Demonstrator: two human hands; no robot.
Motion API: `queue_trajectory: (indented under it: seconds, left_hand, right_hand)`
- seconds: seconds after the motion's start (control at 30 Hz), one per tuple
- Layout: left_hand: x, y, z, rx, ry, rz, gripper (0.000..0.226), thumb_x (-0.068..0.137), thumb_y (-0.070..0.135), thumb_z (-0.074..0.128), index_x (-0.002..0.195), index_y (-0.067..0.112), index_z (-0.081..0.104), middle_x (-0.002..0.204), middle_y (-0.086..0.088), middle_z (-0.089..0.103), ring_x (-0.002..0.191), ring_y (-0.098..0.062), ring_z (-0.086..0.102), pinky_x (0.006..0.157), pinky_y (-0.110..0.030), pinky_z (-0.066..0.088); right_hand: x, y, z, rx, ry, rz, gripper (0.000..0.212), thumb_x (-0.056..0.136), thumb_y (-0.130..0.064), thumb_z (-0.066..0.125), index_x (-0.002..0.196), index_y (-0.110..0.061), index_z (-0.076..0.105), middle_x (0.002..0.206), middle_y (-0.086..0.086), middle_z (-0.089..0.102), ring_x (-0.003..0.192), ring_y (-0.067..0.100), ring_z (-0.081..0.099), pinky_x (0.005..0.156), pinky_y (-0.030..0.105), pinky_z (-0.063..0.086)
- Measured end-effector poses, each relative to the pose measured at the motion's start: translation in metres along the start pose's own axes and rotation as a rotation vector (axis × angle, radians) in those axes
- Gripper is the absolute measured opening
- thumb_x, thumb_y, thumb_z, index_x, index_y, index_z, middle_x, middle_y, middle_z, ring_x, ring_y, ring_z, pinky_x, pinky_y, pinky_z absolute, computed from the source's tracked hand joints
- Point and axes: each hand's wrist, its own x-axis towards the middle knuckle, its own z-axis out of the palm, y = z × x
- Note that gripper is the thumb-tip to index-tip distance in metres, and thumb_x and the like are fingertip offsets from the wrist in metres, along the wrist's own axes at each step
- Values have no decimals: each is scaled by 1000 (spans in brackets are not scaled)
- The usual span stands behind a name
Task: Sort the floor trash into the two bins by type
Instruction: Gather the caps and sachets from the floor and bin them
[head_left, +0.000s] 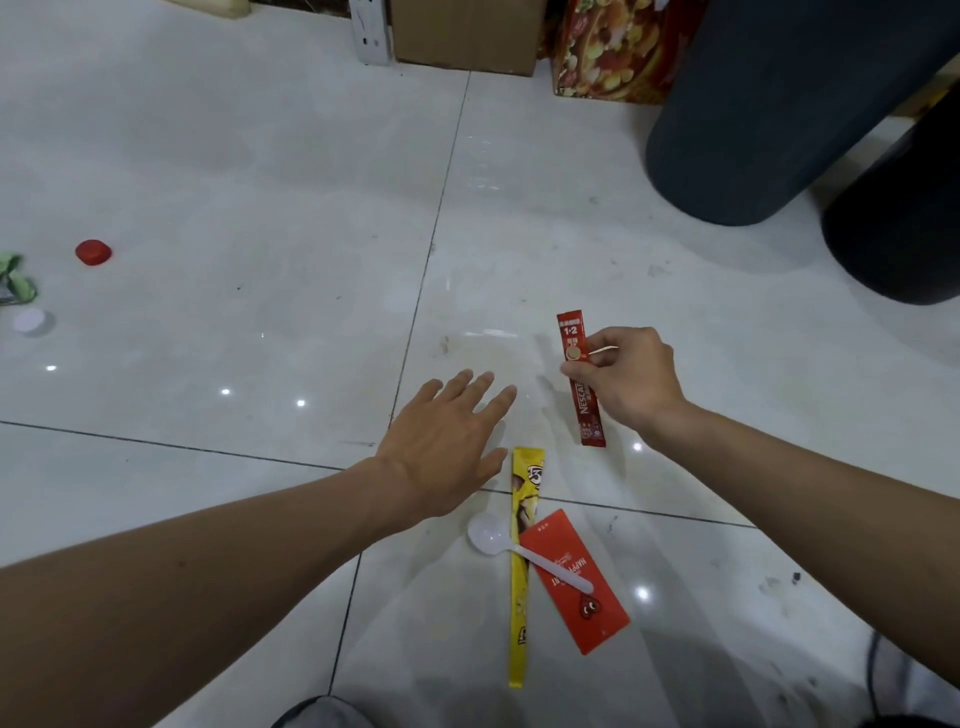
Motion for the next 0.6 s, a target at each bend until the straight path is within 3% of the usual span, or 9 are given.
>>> queue_trajectory:
  seconds: [0.17,0.27,0.4,0.6]
  left_hand:
    - [17,22,11,-128,-74,55,68,98,43,47,153,24,12,157,-6,24,143,-24,24,114,-37,28]
    - [24,28,24,-225,-126,85,68,94,34,59,151,25,23,140,-6,43,126,-23,38,103,-36,39]
    - [31,31,32,-248,-127,98,60,93,21,61,147,25,35,128,-7,44,117,-21,39,96,-31,43]
    - [42,32,39,-281,-85,111,48,92,11,61,137,23,49,110,-3,49,103,-18,43,81,-26,44]
  right_hand:
    - [2,12,-16,25,20,24,16,78,-21,81,89,-18,70,78,-1,68,77,12,66,81,32,57]
    - [1,20,-23,49,25,42,14,77,-19,82,83,-19,69,77,0,67,75,13,65,82,35,58]
    - [1,28,-29,85,21,49,17,76,-17,82,74,-24,66,74,-1,67,74,15,66,80,37,59]
    - [3,35,-31,123,2,65,14,76,-17,82,79,-20,69,73,-4,66,72,12,65,79,36,59]
